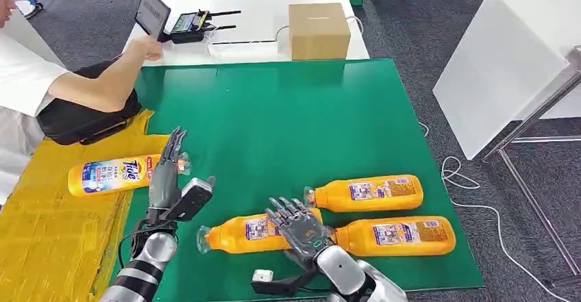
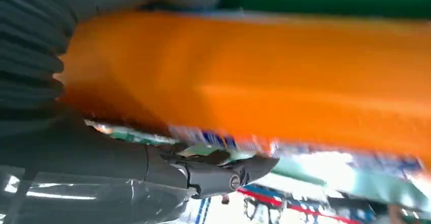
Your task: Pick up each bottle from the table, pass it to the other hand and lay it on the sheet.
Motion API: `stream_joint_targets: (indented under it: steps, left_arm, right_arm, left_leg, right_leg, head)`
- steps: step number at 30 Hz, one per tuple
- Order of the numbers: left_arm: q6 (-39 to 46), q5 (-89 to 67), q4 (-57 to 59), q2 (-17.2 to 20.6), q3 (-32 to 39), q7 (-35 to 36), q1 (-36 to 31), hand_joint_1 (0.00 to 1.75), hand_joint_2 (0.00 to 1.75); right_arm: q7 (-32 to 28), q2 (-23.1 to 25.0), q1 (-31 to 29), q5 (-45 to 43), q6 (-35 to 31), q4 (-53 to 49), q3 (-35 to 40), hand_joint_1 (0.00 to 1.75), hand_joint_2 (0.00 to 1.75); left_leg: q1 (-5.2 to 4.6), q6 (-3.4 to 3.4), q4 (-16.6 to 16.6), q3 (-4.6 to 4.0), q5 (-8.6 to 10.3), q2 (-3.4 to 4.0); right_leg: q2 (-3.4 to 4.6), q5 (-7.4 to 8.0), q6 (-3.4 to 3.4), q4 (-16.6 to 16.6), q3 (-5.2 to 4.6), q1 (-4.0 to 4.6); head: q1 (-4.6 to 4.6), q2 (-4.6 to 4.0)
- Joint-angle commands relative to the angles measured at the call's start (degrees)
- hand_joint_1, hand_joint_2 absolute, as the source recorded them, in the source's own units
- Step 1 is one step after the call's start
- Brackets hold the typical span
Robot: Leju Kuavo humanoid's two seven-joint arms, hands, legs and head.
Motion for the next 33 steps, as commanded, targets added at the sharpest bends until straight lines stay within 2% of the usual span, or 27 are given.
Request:
stream_joint_targets:
  steps: [1,5,6,9,12,17,20,25,26,28,33]
  left_arm:
    - [-0.3,0.1,1.6,-0.9,0.4,0.0,-1.5,0.0,1.75]
    - [-0.3,0.1,2.0,-0.8,0.2,-0.2,-1.7,0.0,1.75]
    - [-0.2,0.3,2.5,-0.9,0.0,-0.5,-2.0,0.0,1.75]
    - [0.1,1.6,4.1,-1.1,-0.8,-1.5,-3.1,0.0,1.75]
    - [0.2,2.7,5.5,-1.3,-2.1,-2.3,-4.4,0.0,1.75]
    - [0.8,4.1,5.5,-1.3,-4.1,-2.0,-5.3,0.0,1.75]
    - [1.1,4.4,3.4,-1.3,-4.2,-1.8,-4.3,0.0,1.75]
    - [1.1,4.4,3.1,-1.3,-4.3,-1.8,-4.1,0.0,1.75]
    - [1.5,4.5,2.3,-1.2,-4.0,-1.7,-3.6,0.0,1.75]
    - [1.9,5.1,0.2,-1.4,-3.6,-2.3,-2.4,0.0,1.75]
    - [2.0,6.9,-3.4,-1.7,-2.7,-2.9,0.3,0.0,1.75]
  right_arm:
    - [-1.8,0.9,-0.9,-2.6,1.7,6.7,-3.1,1.61,1.75]
    - [-3.1,0.9,-1.0,-4.6,2.5,7.0,-3.6,1.62,1.75]
    - [-4.6,1.0,-1.1,-6.8,3.2,7.5,-4.1,1.61,1.75]
    - [-6.7,1.0,-1.9,-12.0,4.1,9.8,-5.4,1.75,1.75]
    - [-9.3,1.3,-2.4,-18.0,4.8,12.0,-7.5,1.75,1.75]
    - [-8.8,2.5,-2.3,-20.2,1.2,13.5,-10.3,1.75,1.75]
    - [-10.0,4.9,-0.3,-21.0,-6.1,9.9,-14.3,1.75,1.75]
    - [-9.7,5.0,-0.3,-20.9,-6.1,9.3,-14.3,1.75,1.75]
    - [-12.5,5.7,1.4,-22.5,-10.0,7.0,-16.5,1.75,1.75]
    - [-21.2,6.9,4.8,-28.4,-13.7,0.5,-19.6,1.75,1.75]
    - [-30.1,8.8,10.1,-35.6,-19.1,-9.5,-22.6,1.75,1.75]
  left_leg:
    - [0.01,-0.02,0.0,0.05,0.01,-0.08]
    - [0.05,-0.04,-0.1,0.16,0.02,-0.16]
    - [0.05,-0.03,-0.1,0.14,0.02,-0.15]
    - [0.05,-0.02,-0.1,0.15,0.03,-0.17]
    - [0.04,-0.01,-0.1,0.17,0.06,-0.2]
    - [0.07,-0.04,0.0,0.34,0.09,-0.27]
    - [0.07,-0.06,0.0,0.38,0.06,-0.17]
    - [0.08,-0.04,0.0,0.36,0.04,-0.17]
    - [0.06,-0.03,0.0,0.39,0.02,-0.11]
    - [0.08,-0.04,0.0,0.43,-0.01,-0.12]
    - [0.05,-0.04,0.0,0.2,-0.1,-0.06]
  right_leg:
    - [-0.09,0.0,0.02,-0.1,0.08,0.01]
    - [-0.17,0.0,0.04,-0.1,0.16,0.07]
    - [-0.16,0.0,0.03,-0.1,0.14,0.07]
    - [-0.18,0.02,0.05,-0.1,0.17,0.08]
    - [-0.21,0.04,0.05,-0.1,0.18,0.07]
    - [-0.29,0.09,0.04,-0.2,0.44,0.11]
    - [-0.19,0.09,0.02,-0.2,0.45,0.11]
    - [-0.18,0.04,0.04,-0.2,0.46,0.11]
    - [-0.11,0.03,0.04,-0.2,0.47,0.1]
    - [-0.12,0.0,0.04,-0.1,0.47,0.12]
    - [-0.01,-0.06,0.04,0.0,0.2,0.08]
  head:
    - [-0.02,0.0]
    - [-0.02,0.0]
    - [0.0,0.0]
    - [0.0,0.0]
    - [0.0,0.0]
    - [0.0,0.0]
    - [0.0,0.0]
    - [0.0,0.0]
    - [0.0,0.0]
    - [0.0,0.0]
    - [0.0,0.0]
